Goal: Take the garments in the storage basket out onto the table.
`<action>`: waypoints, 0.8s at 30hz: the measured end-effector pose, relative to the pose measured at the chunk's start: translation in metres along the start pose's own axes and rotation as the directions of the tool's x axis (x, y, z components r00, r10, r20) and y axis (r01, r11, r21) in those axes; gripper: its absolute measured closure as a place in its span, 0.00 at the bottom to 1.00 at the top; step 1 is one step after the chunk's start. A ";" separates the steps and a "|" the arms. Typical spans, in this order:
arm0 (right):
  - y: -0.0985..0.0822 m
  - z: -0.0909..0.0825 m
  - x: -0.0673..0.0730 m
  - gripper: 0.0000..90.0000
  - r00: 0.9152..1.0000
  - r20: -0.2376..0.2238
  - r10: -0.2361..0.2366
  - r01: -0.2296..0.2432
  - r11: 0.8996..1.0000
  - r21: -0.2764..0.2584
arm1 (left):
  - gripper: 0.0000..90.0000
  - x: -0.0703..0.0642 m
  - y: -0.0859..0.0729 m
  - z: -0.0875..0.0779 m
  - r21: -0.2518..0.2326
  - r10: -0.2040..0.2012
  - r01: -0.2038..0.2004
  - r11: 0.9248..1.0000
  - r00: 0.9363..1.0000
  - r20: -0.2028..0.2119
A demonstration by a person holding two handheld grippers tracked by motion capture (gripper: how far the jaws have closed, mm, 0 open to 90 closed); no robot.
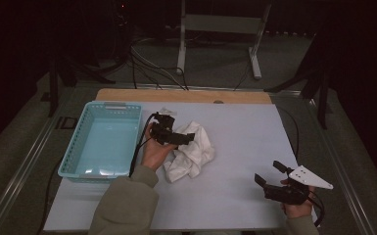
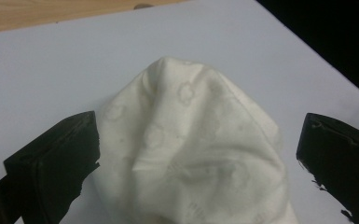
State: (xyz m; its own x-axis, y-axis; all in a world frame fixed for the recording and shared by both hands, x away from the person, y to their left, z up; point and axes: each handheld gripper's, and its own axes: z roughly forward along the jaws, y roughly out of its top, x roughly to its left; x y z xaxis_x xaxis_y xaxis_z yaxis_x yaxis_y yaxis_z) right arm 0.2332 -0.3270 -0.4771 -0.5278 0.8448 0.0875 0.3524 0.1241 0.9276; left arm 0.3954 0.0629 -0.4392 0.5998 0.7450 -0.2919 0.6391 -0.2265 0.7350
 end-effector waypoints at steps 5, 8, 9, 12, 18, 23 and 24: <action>0.000 0.000 0.000 0.12 1.000 0.000 0.001 -0.001 1.000 0.000 | 0.00 0.001 0.001 -0.005 -0.023 0.000 0.000 1.000 1.000 0.000; 0.000 0.000 0.000 0.12 1.000 0.000 0.000 0.000 1.000 0.000 | 0.00 0.002 0.002 -0.009 -0.036 0.002 -0.002 0.999 1.000 -0.002; 0.000 0.000 0.000 0.12 1.000 0.000 0.000 0.000 1.000 0.000 | 0.00 0.002 0.002 -0.011 -0.040 0.000 0.000 0.999 1.000 -0.003; 0.000 0.000 0.000 0.12 1.000 0.001 0.002 -0.002 1.000 0.000 | 0.00 0.004 0.004 -0.016 -0.061 -0.009 0.008 0.998 1.000 -0.007; 0.000 0.000 0.000 0.12 1.000 0.001 0.003 -0.003 1.000 0.000 | 0.00 0.009 0.006 -0.026 -0.083 -0.016 0.015 0.996 1.000 -0.018; 0.000 0.000 -0.001 0.12 1.000 0.001 0.004 -0.004 1.000 0.000 | 0.00 0.013 0.007 -0.036 -0.100 -0.024 0.021 0.995 0.999 -0.027; 0.000 0.000 -0.001 0.12 1.000 0.001 0.004 -0.004 1.000 0.000 | 0.00 0.014 0.007 -0.038 -0.099 -0.020 0.017 0.995 0.999 -0.031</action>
State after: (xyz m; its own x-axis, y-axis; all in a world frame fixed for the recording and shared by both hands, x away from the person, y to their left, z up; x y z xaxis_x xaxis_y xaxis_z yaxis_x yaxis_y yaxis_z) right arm 0.2339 -0.3277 -0.4777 -0.5255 0.8459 0.0911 0.3545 0.1204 0.9273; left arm 0.3902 0.0958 -0.4146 0.5717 0.7683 -0.2878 0.5985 -0.1506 0.7869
